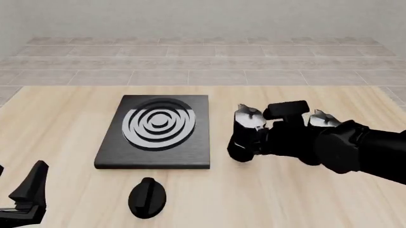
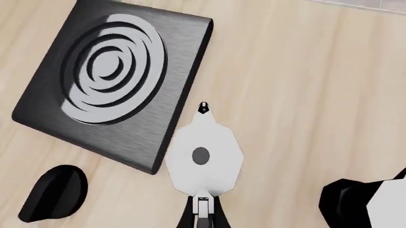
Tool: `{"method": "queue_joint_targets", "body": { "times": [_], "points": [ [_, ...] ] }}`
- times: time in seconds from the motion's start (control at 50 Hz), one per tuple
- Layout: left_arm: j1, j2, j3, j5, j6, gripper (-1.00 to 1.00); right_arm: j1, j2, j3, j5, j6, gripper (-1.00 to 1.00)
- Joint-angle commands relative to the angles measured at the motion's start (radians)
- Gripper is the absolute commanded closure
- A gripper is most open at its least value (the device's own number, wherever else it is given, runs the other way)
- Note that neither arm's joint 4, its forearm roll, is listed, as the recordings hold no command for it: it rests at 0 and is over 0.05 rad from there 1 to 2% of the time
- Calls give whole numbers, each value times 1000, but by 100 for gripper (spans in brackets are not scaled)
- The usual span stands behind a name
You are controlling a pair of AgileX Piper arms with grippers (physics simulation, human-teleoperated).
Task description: Put both moka pots on the stove.
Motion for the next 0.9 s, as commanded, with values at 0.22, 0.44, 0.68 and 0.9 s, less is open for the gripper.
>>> {"method": "queue_joint_targets", "body": {
  "times": [0.22,0.44,0.68,0.9],
  "points": [
    [0,-4,-1,4,0,-100,53,-94,-67,-19,-128,100],
    [2,-10,-3,11,-1,-100,83,2,-225,30,-165,100],
    [1,0,3,-3,-7,-100,125,140,-493,141,-179,100],
    [0,1,3,-4,-9,-100,183,265,-697,232,-156,100]
  ]
}}
